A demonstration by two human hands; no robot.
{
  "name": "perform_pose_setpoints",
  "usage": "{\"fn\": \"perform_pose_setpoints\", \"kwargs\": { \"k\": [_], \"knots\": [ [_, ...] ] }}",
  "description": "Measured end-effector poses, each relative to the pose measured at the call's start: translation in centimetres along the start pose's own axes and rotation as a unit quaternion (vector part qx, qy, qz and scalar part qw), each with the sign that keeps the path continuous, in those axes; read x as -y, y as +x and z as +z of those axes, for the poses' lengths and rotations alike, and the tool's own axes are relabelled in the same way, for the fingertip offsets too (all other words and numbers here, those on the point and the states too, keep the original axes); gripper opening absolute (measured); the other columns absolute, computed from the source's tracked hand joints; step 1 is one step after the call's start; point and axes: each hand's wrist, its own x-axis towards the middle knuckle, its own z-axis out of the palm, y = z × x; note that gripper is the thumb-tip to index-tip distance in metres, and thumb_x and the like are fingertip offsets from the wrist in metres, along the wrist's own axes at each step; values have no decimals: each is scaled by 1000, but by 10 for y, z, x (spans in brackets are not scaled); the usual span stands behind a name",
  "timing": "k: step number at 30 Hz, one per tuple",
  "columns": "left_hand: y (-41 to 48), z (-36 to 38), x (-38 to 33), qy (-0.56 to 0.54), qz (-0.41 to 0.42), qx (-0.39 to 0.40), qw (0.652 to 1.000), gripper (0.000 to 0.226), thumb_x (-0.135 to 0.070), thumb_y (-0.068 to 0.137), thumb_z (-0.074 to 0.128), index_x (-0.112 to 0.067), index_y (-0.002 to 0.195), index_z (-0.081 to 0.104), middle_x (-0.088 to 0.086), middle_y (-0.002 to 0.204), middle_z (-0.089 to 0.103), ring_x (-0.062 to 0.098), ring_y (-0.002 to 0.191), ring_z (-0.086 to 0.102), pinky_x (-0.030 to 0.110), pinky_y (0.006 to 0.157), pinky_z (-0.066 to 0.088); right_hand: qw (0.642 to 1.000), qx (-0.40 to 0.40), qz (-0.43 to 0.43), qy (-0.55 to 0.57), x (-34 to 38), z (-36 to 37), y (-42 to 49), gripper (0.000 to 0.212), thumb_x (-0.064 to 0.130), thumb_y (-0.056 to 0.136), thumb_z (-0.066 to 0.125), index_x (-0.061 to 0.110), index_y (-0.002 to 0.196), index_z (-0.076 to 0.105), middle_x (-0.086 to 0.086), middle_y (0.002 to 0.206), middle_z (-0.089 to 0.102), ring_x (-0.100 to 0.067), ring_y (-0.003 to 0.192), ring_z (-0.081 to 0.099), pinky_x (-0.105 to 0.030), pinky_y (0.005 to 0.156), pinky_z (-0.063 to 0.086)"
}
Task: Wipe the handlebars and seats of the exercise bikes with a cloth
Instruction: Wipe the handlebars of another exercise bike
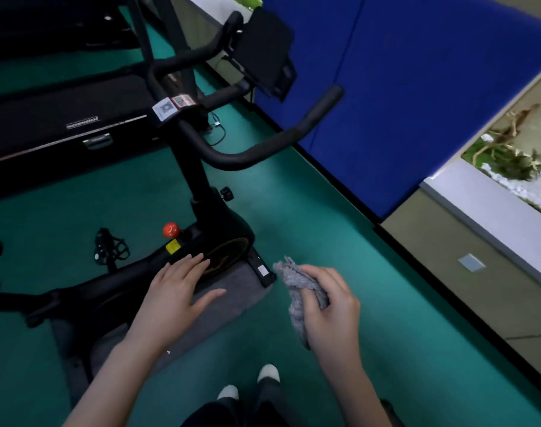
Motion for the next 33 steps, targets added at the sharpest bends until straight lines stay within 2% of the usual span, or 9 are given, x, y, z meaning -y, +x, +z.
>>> {"fn": "perform_pose_setpoints", "kwargs": {
  "k": [10, 12, 15, 18, 21, 27, 30, 33],
  "knots": [
    [29, -9, 30, 12, -91, -41, 995, 96, -78, 72, 9, -21, 145, 34, -3, 152, 31, 13, 143, 23, 32, 118, 12, 993, 101, -39, 41, -2, 57, 65, 38, -15, 77, 58, 16, 95, 69, 14, 94, 62, 6, 92, 57, -3, 78, 38],
    [38, -10, 30, 0, -111, -49, 993, 90, -78, 79, 19, -20, 146, 31, -3, 153, 29, 13, 143, 23, 31, 118, 11, 990, 126, -40, 56, -6, 66, 80, 39, -14, 78, 58, 18, 97, 69, 15, 96, 62, 8, 93, 57, -2, 79, 38],
    [50, -10, 31, -20, -143, -71, 987, 76, -62, 85, 44, -21, 147, 28, -3, 153, 28, 14, 142, 24, 30, 116, 14, 984, 156, -49, 71, -13, 81, 105, 37, -14, 79, 58, 16, 98, 69, 12, 98, 64, 8, 95, 56, -2, 81, 38],
    [56, -12, 32, -37, -158, -84, 983, 74, -58, 86, 49, -23, 148, 27, -5, 153, 27, 14, 141, 25, 28, 114, 17, 979, 177, -70, 68, -13, 94, 127, 36, -17, 77, 58, 11, 98, 70, 4, 97, 65, 3, 93, 57, -4, 83, 39],
    [59, -15, 37, -39, -163, -92, 982, 72, -58, 86, 49, -23, 147, 30, -7, 152, 28, 11, 139, 27, 26, 113, 18, 974, 194, -97, 66, -8, 101, 141, 36, -18, 75, 59, 9, 97, 70, 6, 95, 64, 5, 92, 57, -4, 84, 39],
    [82, -24, 59, -49, -157, -97, 982, 72, -56, 85, 53, -24, 146, 31, -5, 151, 32, 13, 138, 30, 28, 112, 21, 973, 184, -118, 81, 0, 113, 154, 38, -20, 76, 58, 9, 98, 69, 6, 95, 64, 1, 94, 59, -7, 82, 41],
    [101, -35, 74, -53, -128, -102, 985, 72, -57, 85, 51, -23, 146, 32, -6, 151, 32, 12, 138, 30, 28, 112, 20, 979, 159, -108, 65, 10, 122, 156, 40, -21, 74, 60, 11, 96, 69, 6, 95, 65, 3, 94, 59, -5, 82, 40],
    [123, -48, 93, -47, -76, -100, 991, 74, -59, 84, 46, -20, 146, 32, -5, 151, 32, 14, 138, 30, 30, 113, 20, 987, 124, -89, 48, 27, 140, 156, 47, -21, 73, 60, 21, 94, 67, 12, 96, 64, 6, 94, 58, -1, 81, 38]
  ]
}}
